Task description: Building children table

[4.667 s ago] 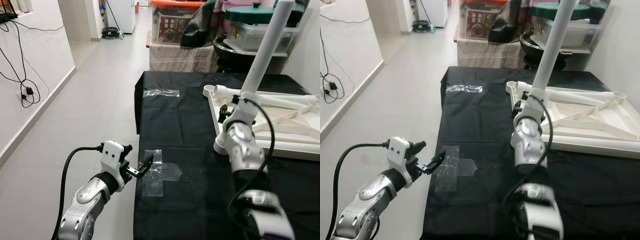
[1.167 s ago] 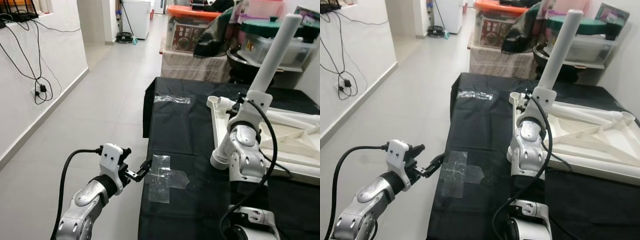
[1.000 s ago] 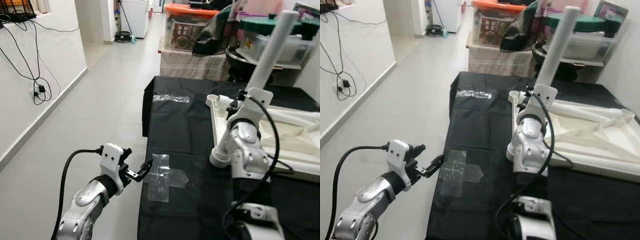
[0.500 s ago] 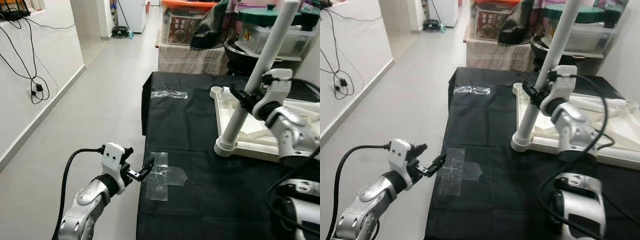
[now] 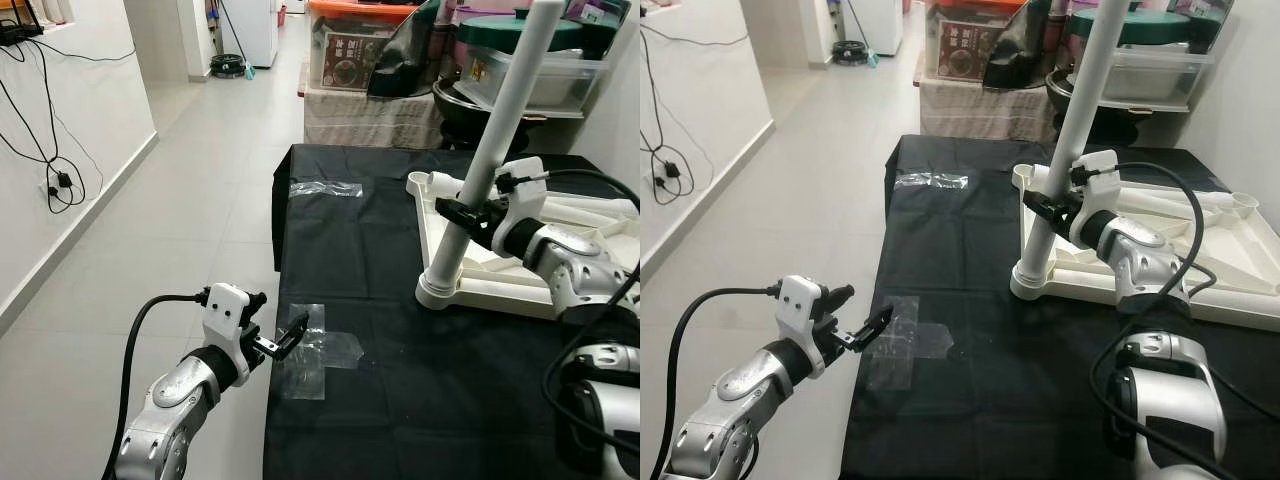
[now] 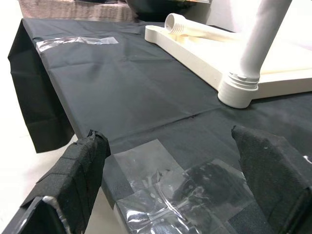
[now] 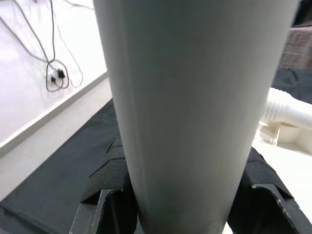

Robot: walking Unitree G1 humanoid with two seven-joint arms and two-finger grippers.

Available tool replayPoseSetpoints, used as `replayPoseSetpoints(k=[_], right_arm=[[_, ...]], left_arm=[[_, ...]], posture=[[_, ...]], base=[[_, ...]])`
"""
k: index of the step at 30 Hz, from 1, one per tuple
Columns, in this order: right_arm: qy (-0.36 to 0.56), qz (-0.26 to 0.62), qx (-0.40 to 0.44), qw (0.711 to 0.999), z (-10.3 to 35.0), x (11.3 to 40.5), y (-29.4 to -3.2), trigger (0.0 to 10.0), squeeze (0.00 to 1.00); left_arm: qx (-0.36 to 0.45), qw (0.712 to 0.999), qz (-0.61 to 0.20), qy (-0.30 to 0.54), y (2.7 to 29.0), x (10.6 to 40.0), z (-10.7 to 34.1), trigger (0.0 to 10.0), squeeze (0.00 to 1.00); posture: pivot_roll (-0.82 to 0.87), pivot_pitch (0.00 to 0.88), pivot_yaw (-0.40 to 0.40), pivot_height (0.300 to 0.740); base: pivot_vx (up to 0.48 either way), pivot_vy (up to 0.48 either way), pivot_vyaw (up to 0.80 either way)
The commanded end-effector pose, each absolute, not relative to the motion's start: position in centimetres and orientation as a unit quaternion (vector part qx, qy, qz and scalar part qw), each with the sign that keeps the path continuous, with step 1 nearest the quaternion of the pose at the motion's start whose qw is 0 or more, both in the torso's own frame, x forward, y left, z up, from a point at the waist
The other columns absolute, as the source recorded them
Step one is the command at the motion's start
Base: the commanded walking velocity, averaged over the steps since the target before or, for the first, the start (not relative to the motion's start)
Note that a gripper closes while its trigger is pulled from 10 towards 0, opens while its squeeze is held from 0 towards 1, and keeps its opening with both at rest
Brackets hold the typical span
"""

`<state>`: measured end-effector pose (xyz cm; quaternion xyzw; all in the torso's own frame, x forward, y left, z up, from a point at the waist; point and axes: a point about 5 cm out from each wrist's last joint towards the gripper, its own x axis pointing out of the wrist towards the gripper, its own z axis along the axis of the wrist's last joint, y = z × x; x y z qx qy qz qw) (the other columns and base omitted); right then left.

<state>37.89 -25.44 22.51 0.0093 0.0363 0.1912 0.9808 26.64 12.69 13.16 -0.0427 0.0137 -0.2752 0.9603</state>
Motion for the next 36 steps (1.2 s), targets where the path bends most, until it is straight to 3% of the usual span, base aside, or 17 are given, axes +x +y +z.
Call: replayPoseSetpoints(k=[1,5,7,8,9,11,16,22,23,24,25,30,31,33,34,35,36], right_arm=[[0.023,0.195,0.049,0.979,22.2,38.2,-24.5,0.0,0.0],[0.014,0.165,0.071,0.984,22.1,38.4,-24.2,0.0,0.0],[0.023,-0.064,0.1,0.993,20.0,38.0,-24.1,0.0,0.0],[0.023,-0.064,0.1,0.993,20.0,38.0,-24.1,0.0,0.0],[0.031,-0.16,0.093,0.982,18.5,36.8,-23.5,0.0,0.0],[0.032,-0.217,0.08,0.972,17.6,35.3,-22.2,0.0,0.0],[0.015,-0.206,0.046,0.977,18.2,33.3,-18.9,0.0,0.0],[-0.004,-0.188,0.024,0.982,19.8,34.0,-19.2,0.0,0.0],[-0.006,-0.185,0.022,0.983,20.4,34.3,-19.4,10.0,0.0],[-0.006,-0.185,0.022,0.983,20.4,34.3,-19.4,10.0,0.0],[-0.022,-0.183,0.022,0.983,21.3,34.3,-19.6,10.0,1.0],[-0.034,-0.179,0.021,0.983,22.0,34.4,-19.9,10.0,1.0],[-0.053,-0.134,0.023,0.989,23.0,34.9,-20.1,10.0,0.0],[-0.053,-0.134,0.023,0.989,23.0,34.9,-20.1,10.0,0.0],[-0.062,-0.074,0.031,0.995,23.7,35.2,-20.3,10.0,0.0],[-0.062,-0.074,0.031,0.995,23.7,35.2,-20.3,10.0,0.0],[-0.066,-0.001,0.033,0.997,24.0,35.6,-20.6,10.0,0.0]], left_arm=[[-0.04,0.96,-0.276,0.029,12.9,26.4,12.6,10.0,0.0],[-0.04,0.96,-0.276,0.029,12.9,26.5,12.6,10.0,0.0],[-0.04,0.96,-0.277,0.028,12.8,26.5,12.7,10.0,0.0],[-0.04,0.96,-0.277,0.028,12.8,26.5,12.7,10.0,0.0],[-0.04,0.959,-0.278,0.028,12.7,26.5,12.7,10.0,0.0],[-0.039,0.959,-0.278,0.028,12.7,26.5,12.7,10.0,0.0],[-0.038,0.959,-0.279,0.03,12.8,26.5,12.6,10.0,0.0],[-0.039,0.959,-0.28,0.03,12.9,26.6,12.7,10.0,0.0],[-0.041,0.958,-0.281,0.029,12.7,26.6,12.7,10.0,0.0],[-0.041,0.958,-0.281,0.029,12.7,26.6,12.7,10.0,0.0],[-0.043,0.957,-0.284,0.029,12.5,26.6,12.7,10.0,0.0],[-0.045,0.957,-0.286,0.03,12.4,26.5,12.6,10.0,0.0],[-0.045,0.956,-0.288,0.03,12.4,26.5,12.6,10.0,0.0],[-0.045,0.956,-0.288,0.03,12.4,26.5,12.6,10.0,0.0],[-0.044,0.956,-0.289,0.031,12.5,26.5,12.6,10.0,0.0],[-0.044,0.956,-0.289,0.031,12.5,26.5,12.6,10.0,0.0],[-0.043,0.956,-0.29,0.031,12.5,26.5,12.6,10.0,0.0]], posture=[[0.08,0.0,-0.069,0.74],[0.08,0.0,-0.066,0.74],[0.07,0.0,-0.059,0.74],[0.07,0.0,-0.059,0.74],[0.07,0.0,-0.058,0.74],[0.07,0.0,-0.058,0.74],[0.07,0.0,-0.055,0.74],[0.06,0.0,-0.055,0.74],[0.06,0.0,-0.055,0.74],[0.06,0.0,-0.055,0.74],[0.06,0.0,-0.054,0.74],[0.06,0.0,-0.054,0.74],[0.06,0.0,-0.051,0.74],[0.06,0.0,-0.051,0.74],[0.06,0.0,-0.047,0.74],[0.06,0.0,-0.047,0.74],[0.06,0.0,-0.045,0.74]], base=[[0.0,0.0,0.0],[0.0,0.0,0.0],[0.0,0.0,0.0],[0.0,0.0,0.0],[0.0,0.0,0.0],[0.0,0.0,0.0],[0.0,0.0,0.0],[0.0,0.0,0.0],[0.0,0.0,0.0],[0.0,0.0,0.0],[0.0,0.0,0.0],[0.0,0.0,0.0],[0.0,0.0,0.0],[0.0,0.0,0.0],[0.0,0.0,0.0],[0.0,0.0,0.0],[0.0,0.0,0.0]])
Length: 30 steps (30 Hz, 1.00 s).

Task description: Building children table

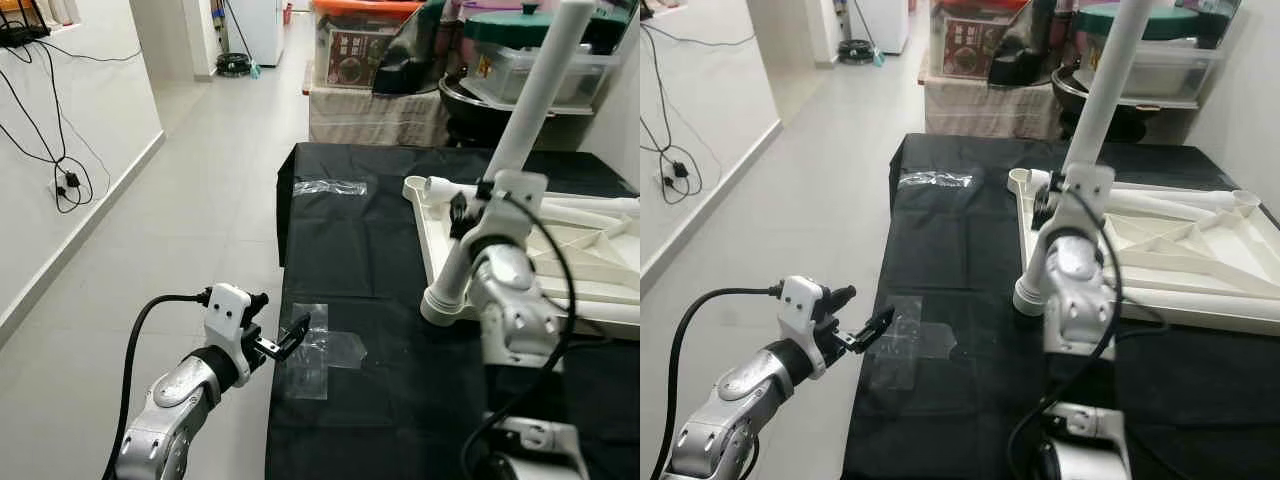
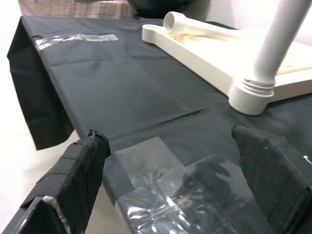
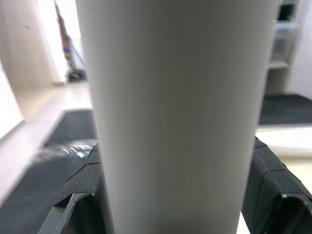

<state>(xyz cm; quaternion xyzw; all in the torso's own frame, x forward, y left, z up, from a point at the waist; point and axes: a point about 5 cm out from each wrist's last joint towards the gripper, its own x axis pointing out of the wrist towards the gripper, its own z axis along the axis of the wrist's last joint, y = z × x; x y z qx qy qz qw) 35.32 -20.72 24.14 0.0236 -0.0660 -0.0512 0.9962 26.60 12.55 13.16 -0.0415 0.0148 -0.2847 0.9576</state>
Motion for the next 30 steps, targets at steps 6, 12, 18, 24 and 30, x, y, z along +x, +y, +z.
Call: replayPoseSetpoints(k=[6,12,18,24,30], right_arm=[[-0.022,0.216,0.023,0.976,22.4,36.0,-21.1,10.0,0.0],[-0.004,0.238,0.031,0.971,22.0,36.5,-20.7,6.7,0.0],[-0.023,0.261,0.052,0.964,22.3,36.8,-20.0,0.0,0.0],[-0.03,0.26,0.083,0.962,22.2,36.6,-19.4,0.0,0.0],[0.007,0.095,0.12,0.988,20.6,36.8,-18.1,0.0,0.0]], left_arm=[[-0.042,0.954,-0.295,0.028,12.2,26.8,12.7,10.0,0.0],[-0.041,0.954,-0.296,0.027,12.3,26.9,12.8,10.0,0.0],[-0.038,0.955,-0.293,0.027,12.5,26.8,12.7,10.0,0.0],[-0.039,0.955,-0.293,0.029,12.4,26.6,12.6,10.0,0.0],[-0.039,0.954,-0.295,0.03,12.4,26.6,12.6,10.0,0.0]], posture=[[0.05,0.0,-0.044,0.74],[0.06,0.0,-0.046,0.74],[0.08,0.0,-0.053,0.74],[0.07,0.0,-0.05,0.74],[0.05,0.0,-0.04,0.74]], base=[[0.0,0.0,0.0],[0.0,0.0,0.0],[0.0,0.0,0.0],[0.0,0.0,0.0],[0.0,0.0,0.0]])
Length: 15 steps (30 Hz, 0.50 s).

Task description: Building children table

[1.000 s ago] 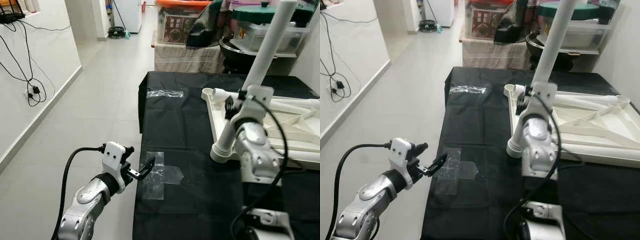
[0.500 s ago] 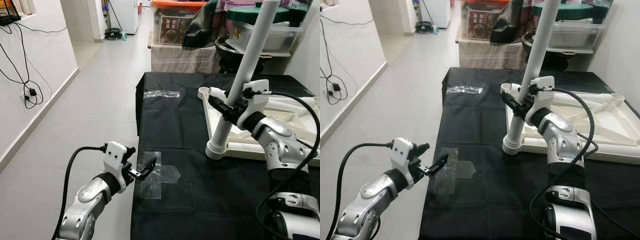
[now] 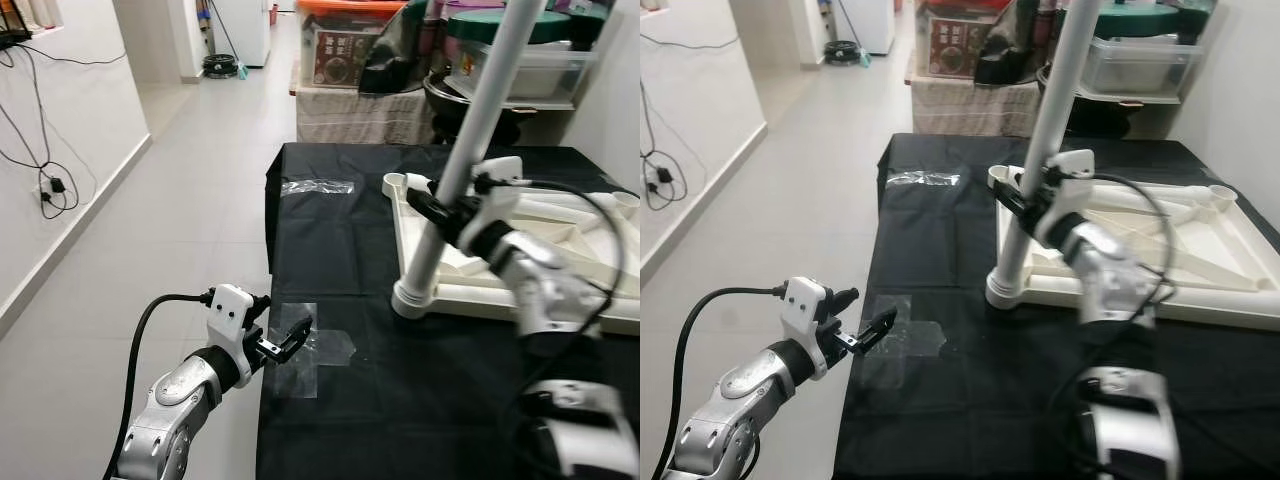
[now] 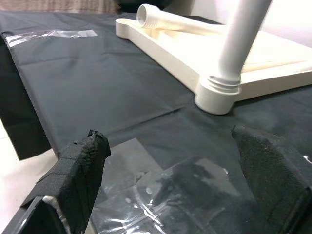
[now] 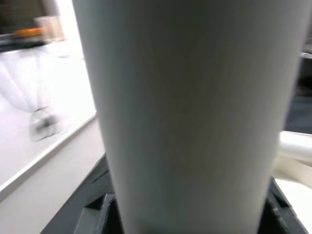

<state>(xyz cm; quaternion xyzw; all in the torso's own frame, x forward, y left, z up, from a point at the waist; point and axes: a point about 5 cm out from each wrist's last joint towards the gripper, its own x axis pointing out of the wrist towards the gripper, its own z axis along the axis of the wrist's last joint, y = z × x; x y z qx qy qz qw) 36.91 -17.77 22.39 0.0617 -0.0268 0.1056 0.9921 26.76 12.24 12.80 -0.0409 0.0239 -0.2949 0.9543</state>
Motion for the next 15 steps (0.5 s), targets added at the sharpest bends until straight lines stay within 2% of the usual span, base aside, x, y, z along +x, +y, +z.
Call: replayPoseSetpoints(k=[1,2,4,7,10,14,15], right_arm=[[0.034,0.005,0.121,0.992,19.3,36.2,-17.8,0.0,0.0],[0.034,0.005,0.121,0.992,19.3,36.2,-17.8,0.0,0.0],[0.077,-0.143,0.07,0.984,16.1,33.5,-17.0,0.0,0.0],[0.084,-0.174,0.06,0.979,15.4,32.7,-16.9,0.0,0.0],[0.065,-0.243,0.005,0.968,16.2,32.8,-19.0,0.0,0.0],[0.058,-0.267,-0.008,0.962,17.0,33.4,-20.4,0.0,0.0],[0.042,-0.271,0.005,0.962,17.8,33.9,-21.3,8.5,0.0]], left_arm=[[-0.04,0.954,-0.296,0.03,12.2,26.7,12.6,10.0,0.0],[-0.04,0.954,-0.296,0.03,12.2,26.7,12.6,10.0,0.0],[-0.04,0.953,-0.298,0.03,12.1,26.7,12.6,10.0,0.0],[-0.04,0.953,-0.298,0.03,12.1,26.7,12.6,10.0,0.0],[-0.038,0.955,-0.294,0.031,12.4,26.6,12.5,10.0,0.0],[-0.038,0.955,-0.293,0.032,12.4,26.6,12.5,10.0,0.0],[-0.039,0.955,-0.293,0.032,12.3,26.6,12.5,10.0,0.0]], posture=[[0.05,0.0,-0.04,0.74],[0.05,0.0,-0.04,0.74],[0.06,0.0,-0.044,0.74],[0.06,0.0,-0.044,0.74],[0.06,0.0,-0.05,0.74],[0.06,0.0,-0.05,0.74],[0.06,0.0,-0.051,0.74]], base=[[0.0,0.0,0.0],[0.0,0.0,0.0],[0.0,0.0,0.0],[0.0,0.0,0.0],[0.0,0.0,0.0],[0.0,0.0,0.0],[0.0,0.0,0.0]])
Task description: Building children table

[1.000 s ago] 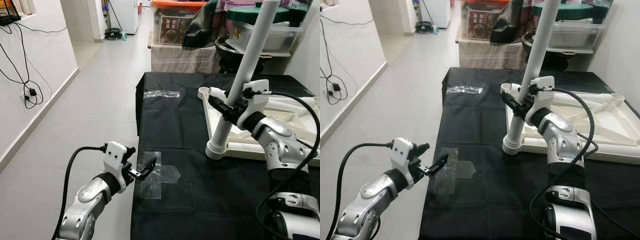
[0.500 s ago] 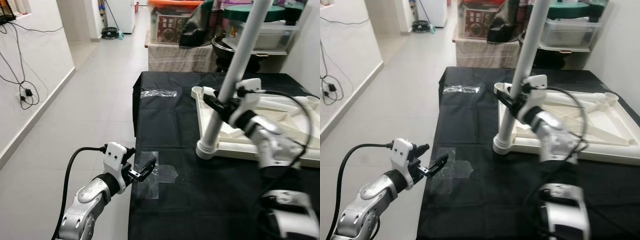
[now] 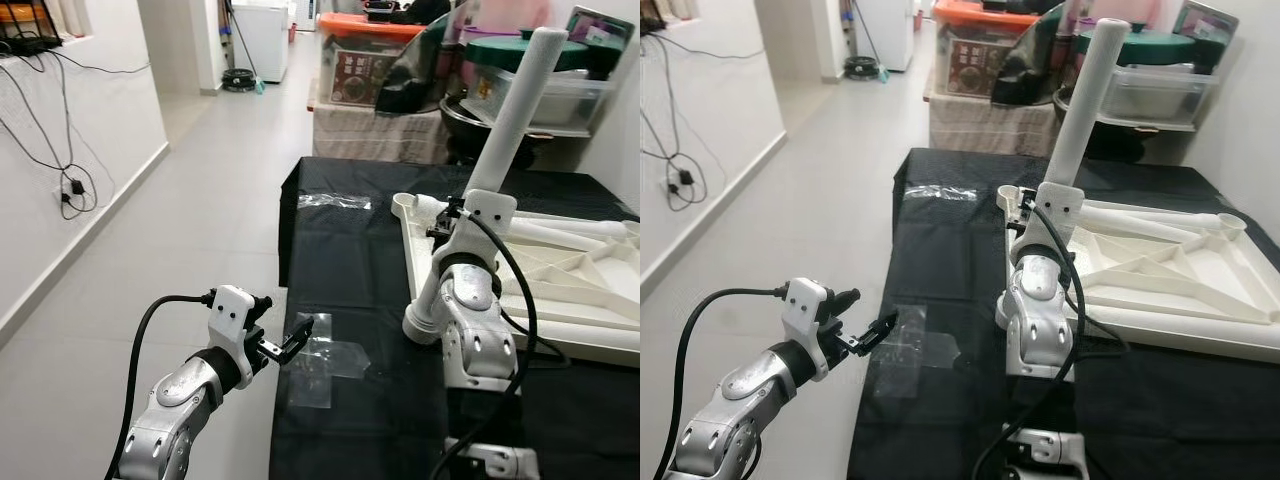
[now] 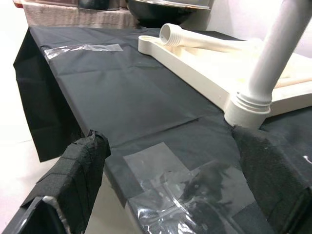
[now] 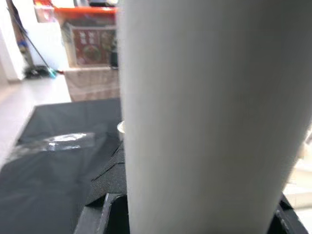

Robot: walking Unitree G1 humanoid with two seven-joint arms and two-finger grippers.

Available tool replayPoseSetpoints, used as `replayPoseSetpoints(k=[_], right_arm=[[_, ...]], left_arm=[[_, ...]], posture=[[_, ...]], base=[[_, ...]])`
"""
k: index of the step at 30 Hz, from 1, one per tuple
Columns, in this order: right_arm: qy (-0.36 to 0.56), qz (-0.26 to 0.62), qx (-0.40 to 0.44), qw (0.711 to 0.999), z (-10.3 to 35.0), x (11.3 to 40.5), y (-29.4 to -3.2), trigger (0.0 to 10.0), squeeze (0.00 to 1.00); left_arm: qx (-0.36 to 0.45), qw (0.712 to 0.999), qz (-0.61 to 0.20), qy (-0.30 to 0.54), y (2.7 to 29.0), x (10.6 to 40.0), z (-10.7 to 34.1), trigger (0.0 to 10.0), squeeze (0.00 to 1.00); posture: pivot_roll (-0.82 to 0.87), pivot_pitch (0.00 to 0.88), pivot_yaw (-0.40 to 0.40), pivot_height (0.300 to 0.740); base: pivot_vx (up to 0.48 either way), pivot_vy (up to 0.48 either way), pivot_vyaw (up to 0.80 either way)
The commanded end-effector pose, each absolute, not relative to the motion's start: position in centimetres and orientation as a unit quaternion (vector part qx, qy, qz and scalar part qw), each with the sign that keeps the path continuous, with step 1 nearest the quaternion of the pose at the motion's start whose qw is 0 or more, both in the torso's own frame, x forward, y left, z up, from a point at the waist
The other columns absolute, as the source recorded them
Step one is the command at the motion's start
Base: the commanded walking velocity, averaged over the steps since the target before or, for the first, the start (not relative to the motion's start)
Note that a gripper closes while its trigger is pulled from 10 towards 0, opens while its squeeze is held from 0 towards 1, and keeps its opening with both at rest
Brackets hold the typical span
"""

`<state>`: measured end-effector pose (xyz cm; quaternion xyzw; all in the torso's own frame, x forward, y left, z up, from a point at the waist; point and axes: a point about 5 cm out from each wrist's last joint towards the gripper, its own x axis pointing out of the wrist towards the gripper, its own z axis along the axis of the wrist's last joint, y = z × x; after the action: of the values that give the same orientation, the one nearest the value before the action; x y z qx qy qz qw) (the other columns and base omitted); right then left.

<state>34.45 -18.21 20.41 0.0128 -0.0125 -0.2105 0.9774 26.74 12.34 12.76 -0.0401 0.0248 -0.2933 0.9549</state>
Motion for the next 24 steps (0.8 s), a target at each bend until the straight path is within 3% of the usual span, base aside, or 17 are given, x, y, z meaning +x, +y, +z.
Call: replayPoseSetpoints(k=[1,5,6,7,8,13,15,18,21,24], right_arm=[[0.016,-0.267,0.019,0.963,18.8,34.2,-21.5,10.0,1.0],[0.014,-0.255,0.027,0.966,19.6,34.7,-21.7,10.0,1.0],[0.03,-0.24,0.019,0.97,19.5,35.0,-21.8,10.0,0.91],[0.043,-0.234,0.012,0.971,19.3,35.1,-21.8,10.0,0.91],[0.044,-0.227,0.015,0.973,19.2,35.1,-22.2,10.0,0.0],[0.037,-0.226,0.02,0.973,19.1,34.9,-22.6,10.0,0.0],[0.027,-0.187,0.039,0.981,19.2,35.1,-22.4,10.0,0.0],[-0.016,-0.008,0.103,0.995,21.1,36.2,-22.7,10.0,0.0],[-0.022,0.031,0.111,0.993,21.4,36.3,-22.9,10.0,0.0],[-0.024,0.134,0.113,0.984,22.2,36.3,-23.4,10.0,0.0]], left_arm=[[-0.04,0.955,-0.293,0.032,12.3,26.6,12.5,10.0,0.0],[-0.041,0.955,-0.293,0.031,12.2,26.6,12.5,10.0,0.0],[-0.041,0.955,-0.293,0.031,12.2,26.6,12.5,10.0,0.0],[-0.041,0.955,-0.293,0.031,12.1,26.6,12.5,10.0,0.0],[-0.041,0.955,-0.293,0.032,12.2,26.6,12.4,10.0,0.0],[-0.04,0.955,-0.294,0.033,12.2,26.6,12.4,10.0,0.0],[-0.041,0.954,-0.294,0.033,12.2,26.6,12.4,10.0,0.0],[-0.041,0.955,-0.293,0.032,12.3,26.6,12.4,10.0,0.0],[-0.041,0.955,-0.293,0.032,12.3,26.6,12.4,10.0,0.0],[-0.042,0.955,-0.292,0.031,12.2,26.6,12.4,10.0,0.0]], posture=[[0.06,0.0,-0.051,0.74],[0.06,0.0,-0.049,0.74],[0.06,0.0,-0.05,0.74],[0.06,0.0,-0.05,0.74],[0.05,0.0,-0.048,0.74],[0.05,0.0,-0.049,0.74],[0.05,0.0,-0.05,0.74],[0.06,0.0,-0.057,0.74],[0.06,0.0,-0.057,0.74],[0.06,0.0,-0.059,0.74]], base=[[0.0,0.0,0.0],[0.0,0.0,0.0],[0.0,0.0,0.0],[0.0,0.0,0.0],[0.0,0.0,0.0],[0.0,0.0,0.0],[0.0,0.0,0.0],[0.0,0.0,0.0],[0.0,0.0,0.0],[0.0,0.0,0.0]])
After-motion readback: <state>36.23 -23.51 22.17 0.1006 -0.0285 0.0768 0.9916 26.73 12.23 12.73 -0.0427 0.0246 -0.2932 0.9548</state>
